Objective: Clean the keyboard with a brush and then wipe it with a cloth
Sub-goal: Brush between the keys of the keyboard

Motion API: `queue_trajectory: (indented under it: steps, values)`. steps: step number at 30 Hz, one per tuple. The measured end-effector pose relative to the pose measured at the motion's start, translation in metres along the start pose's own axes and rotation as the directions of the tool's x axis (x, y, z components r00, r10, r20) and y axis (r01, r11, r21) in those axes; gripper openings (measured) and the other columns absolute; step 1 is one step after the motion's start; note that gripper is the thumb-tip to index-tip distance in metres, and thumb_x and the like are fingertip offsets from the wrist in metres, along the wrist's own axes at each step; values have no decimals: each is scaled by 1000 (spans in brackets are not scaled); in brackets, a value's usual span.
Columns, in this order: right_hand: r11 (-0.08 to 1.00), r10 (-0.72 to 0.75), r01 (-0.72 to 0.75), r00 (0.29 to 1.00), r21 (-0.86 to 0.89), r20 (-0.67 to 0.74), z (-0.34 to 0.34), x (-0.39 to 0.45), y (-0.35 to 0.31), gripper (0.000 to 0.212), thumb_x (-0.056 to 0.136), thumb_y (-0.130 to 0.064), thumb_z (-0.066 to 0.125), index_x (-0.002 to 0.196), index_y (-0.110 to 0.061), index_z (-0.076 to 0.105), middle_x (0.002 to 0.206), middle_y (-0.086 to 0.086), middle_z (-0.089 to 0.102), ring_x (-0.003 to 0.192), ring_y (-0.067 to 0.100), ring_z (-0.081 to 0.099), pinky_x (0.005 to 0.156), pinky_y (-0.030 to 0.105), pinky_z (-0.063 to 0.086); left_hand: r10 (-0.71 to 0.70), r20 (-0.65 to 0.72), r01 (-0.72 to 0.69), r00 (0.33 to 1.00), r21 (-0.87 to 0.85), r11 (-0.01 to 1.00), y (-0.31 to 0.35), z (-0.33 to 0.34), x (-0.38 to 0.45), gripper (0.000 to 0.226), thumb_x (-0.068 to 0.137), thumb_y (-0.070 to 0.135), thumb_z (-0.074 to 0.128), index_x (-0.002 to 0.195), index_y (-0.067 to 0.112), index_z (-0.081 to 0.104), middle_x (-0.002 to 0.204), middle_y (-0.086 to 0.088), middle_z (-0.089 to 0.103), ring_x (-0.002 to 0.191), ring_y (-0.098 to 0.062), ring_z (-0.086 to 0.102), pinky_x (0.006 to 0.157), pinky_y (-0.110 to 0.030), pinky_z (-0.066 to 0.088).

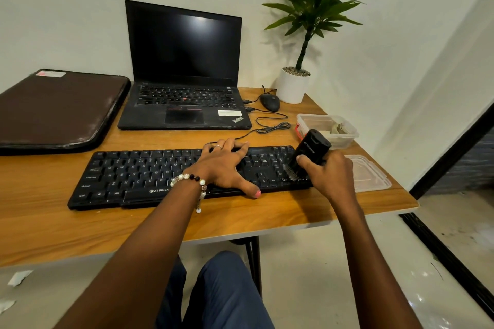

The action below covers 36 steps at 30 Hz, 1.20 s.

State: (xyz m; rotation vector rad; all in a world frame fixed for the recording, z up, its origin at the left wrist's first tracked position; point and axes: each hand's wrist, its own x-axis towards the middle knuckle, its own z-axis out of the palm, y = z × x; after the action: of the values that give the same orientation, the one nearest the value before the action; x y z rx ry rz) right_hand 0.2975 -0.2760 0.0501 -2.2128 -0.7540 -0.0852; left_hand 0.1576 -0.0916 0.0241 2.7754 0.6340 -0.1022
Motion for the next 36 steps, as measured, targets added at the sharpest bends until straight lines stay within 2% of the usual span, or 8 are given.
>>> queue_trajectory:
  steps: [4, 8, 10, 16, 20, 25, 29, 36]
  values:
    - [972, -101, 73, 988, -225, -115, -6, -1, -3, 32, 82, -35, 67, 94, -5, 68, 80, 7, 64, 74, 21, 55, 49, 23, 31, 0, 0, 0, 1000, -2, 1000, -1, 0, 1, 134, 45, 89, 52, 153, 29, 1, 155, 6, 9, 141, -24, 8, 116, -50, 5]
    - [993, -64, 53, 993, 106, 102, -5, -10, -12, 33, 83, -32, 71, 107, -10, 69, 90, 0, 65, 84, 14, 60, 59, 20, 43, 0, -6, 0, 1000, 2, 1000, -1, 0, 0, 135, 43, 90, 51, 153, 29, 2, 156, 7, 8, 141, -24, 8, 116, -50, 5]
    - [992, -44, 25, 987, 125, 155, -4, -13, -8, 35, 82, -33, 72, 109, -11, 69, 97, 1, 68, 87, 14, 61, 62, 21, 45, -1, -5, 1, 1000, 1, 1000, -1, 0, 0, 134, 44, 90, 51, 153, 29, 1, 156, 8, 7, 142, -25, 7, 116, -51, 4]
    - [980, -73, 53, 992, -191, -100, -17, -10, -1, 27, 82, -33, 68, 89, -7, 70, 77, 6, 63, 73, 21, 56, 48, 22, 28, 2, -4, -2, 1000, -1, 1000, -2, 0, 0, 133, 46, 89, 52, 153, 30, 1, 156, 8, 8, 142, -25, 7, 117, -50, 3]
    - [985, 23, -39, 995, 169, 99, -12, -9, -2, 32, 81, -32, 72, 106, -12, 70, 89, 1, 67, 87, 17, 64, 66, 27, 48, 3, -7, -3, 1000, 3, 1000, -1, 0, -1, 132, 47, 89, 53, 153, 29, 1, 156, 7, 8, 142, -25, 7, 117, -49, 4]
    - [992, -48, 30, 988, -125, -146, -7, 3, -6, 32, 82, -34, 69, 97, -6, 70, 79, 3, 62, 79, 20, 60, 50, 22, 33, 14, -9, -14, 1000, 16, 1000, -2, 1, 1, 132, 49, 89, 54, 153, 29, 2, 155, 8, 8, 141, -24, 8, 116, -50, 5]
    - [998, -56, 59, 995, 35, -79, 9, 21, -31, 40, 82, -39, 70, 105, -7, 69, 95, 8, 71, 85, 18, 62, 66, 27, 45, 9, -6, -9, 1000, 15, 1000, -2, 0, 1, 130, 51, 88, 55, 154, 29, 1, 155, 8, 7, 141, -24, 8, 116, -49, 5]
    - [968, -138, 134, 990, -211, -7, 30, 22, -32, 44, 85, -44, 63, 109, -6, 64, 99, 12, 68, 91, 27, 61, 64, 28, 40, 9, -20, -9, 1000, 22, 1000, -1, 0, 0, 129, 52, 88, 57, 154, 28, 2, 154, 8, 10, 139, -23, 10, 116, -47, 6]
